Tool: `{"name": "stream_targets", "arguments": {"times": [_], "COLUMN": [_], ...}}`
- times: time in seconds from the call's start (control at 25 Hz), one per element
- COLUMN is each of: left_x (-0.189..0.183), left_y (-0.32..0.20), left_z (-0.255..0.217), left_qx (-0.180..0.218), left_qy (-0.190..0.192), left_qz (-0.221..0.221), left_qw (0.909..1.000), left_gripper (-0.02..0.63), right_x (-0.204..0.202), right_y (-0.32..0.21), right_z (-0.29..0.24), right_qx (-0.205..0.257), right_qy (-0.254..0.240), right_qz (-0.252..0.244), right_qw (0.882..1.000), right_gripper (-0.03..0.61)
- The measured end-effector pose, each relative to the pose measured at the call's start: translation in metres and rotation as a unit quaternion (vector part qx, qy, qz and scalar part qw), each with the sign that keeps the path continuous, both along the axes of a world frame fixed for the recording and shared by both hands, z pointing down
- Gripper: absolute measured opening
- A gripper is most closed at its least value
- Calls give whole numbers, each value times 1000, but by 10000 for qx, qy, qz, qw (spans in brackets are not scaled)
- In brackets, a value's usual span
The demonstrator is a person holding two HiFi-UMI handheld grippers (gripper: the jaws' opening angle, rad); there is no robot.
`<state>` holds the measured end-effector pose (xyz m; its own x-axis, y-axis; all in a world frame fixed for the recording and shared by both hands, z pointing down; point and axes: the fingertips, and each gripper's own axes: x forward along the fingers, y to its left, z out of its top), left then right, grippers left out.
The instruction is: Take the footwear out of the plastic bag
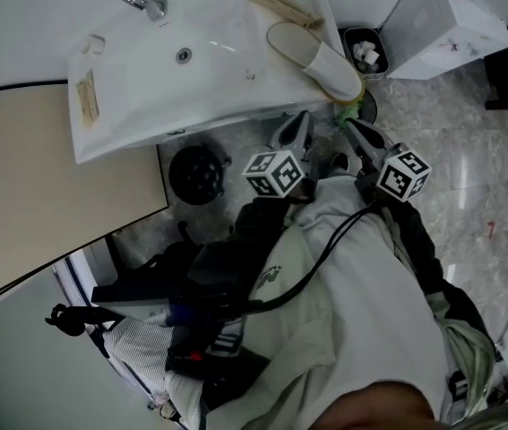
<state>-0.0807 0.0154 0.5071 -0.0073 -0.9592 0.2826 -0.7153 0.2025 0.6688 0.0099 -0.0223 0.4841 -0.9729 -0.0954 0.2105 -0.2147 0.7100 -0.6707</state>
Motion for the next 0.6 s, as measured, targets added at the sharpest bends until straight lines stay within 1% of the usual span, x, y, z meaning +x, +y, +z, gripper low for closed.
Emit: {"name": "stream_targets", "arguments": {"times": [0.2,0.44,0.6], "left_x": [-16,-31,-39], "left_y": [6,9,7], "left_z": [6,14,13], "left_qx": [-98,-155,-145], "left_qy": [68,196,211], "left_qz": [166,399,553], "left_qw": [9998,9989,9981], "left_gripper": [8,8,8], "right_x": [-16,-28,-36], "right_y": [11,15,16], "right_z": [5,9,9], "right_qx": [-81,-71,1], "right_qy": [118,219,314], "right_qz": [130,451,613], "right_qw": [9998,9987,9976], "right_gripper": [2,2,2]}}
